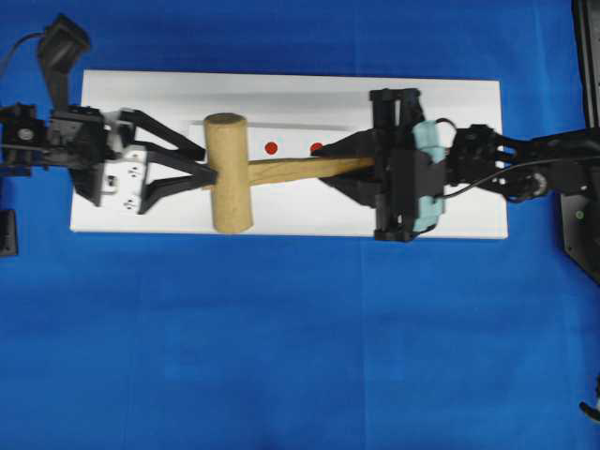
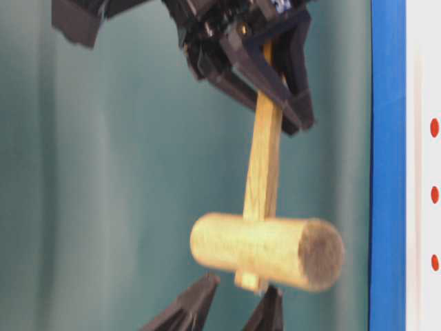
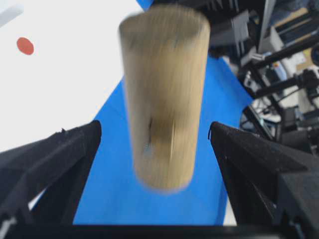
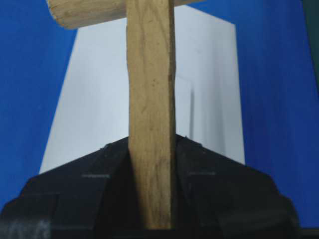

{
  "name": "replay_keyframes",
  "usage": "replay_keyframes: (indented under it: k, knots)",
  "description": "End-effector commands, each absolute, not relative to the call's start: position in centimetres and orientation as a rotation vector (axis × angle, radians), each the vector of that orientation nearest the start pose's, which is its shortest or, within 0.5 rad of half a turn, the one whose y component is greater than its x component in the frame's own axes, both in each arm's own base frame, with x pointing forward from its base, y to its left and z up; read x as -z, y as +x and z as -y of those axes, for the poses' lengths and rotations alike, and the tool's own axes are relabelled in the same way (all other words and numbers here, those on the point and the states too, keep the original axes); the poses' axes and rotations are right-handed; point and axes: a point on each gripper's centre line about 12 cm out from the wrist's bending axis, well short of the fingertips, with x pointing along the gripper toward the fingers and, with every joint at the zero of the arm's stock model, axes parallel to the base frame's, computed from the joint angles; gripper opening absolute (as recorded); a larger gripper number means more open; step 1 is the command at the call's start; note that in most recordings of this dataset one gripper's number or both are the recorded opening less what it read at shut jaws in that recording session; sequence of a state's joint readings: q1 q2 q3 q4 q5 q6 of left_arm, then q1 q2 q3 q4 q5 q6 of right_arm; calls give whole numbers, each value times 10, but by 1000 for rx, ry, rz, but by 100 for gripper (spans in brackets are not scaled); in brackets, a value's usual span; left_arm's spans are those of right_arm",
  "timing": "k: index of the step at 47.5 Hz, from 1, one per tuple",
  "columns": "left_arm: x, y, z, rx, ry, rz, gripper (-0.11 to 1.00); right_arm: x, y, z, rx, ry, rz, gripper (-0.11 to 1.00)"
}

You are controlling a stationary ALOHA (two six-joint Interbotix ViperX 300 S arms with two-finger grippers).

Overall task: Hit the mark with a hammer.
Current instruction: 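Open the left gripper and withdraw it from the mallet head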

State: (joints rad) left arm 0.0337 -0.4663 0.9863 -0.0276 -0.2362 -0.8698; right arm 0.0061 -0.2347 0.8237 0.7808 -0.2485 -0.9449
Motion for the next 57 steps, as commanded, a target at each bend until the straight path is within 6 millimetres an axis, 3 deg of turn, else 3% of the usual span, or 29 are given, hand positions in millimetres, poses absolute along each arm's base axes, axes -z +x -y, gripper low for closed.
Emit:
replay_keyframes:
  k: [1,16,29,46,57]
  knots:
    - [-251,283,-10,-138,-870,-205,87,-234,336,18,133,-197,-381,7]
    - [-259,244,-10,-113,-763,-166,87,-233,319,16,121,-151,-397,8]
    - [-253,238,-16,-141,-665,-196,86,-233,320,16,141,-77,-398,8]
    - [-235,231,-16,-91,-136,-388,84,-228,319,-2,101,71,-431,7]
    - [-237,230,-18,-86,-60,-366,84,-226,321,-7,92,99,-437,7]
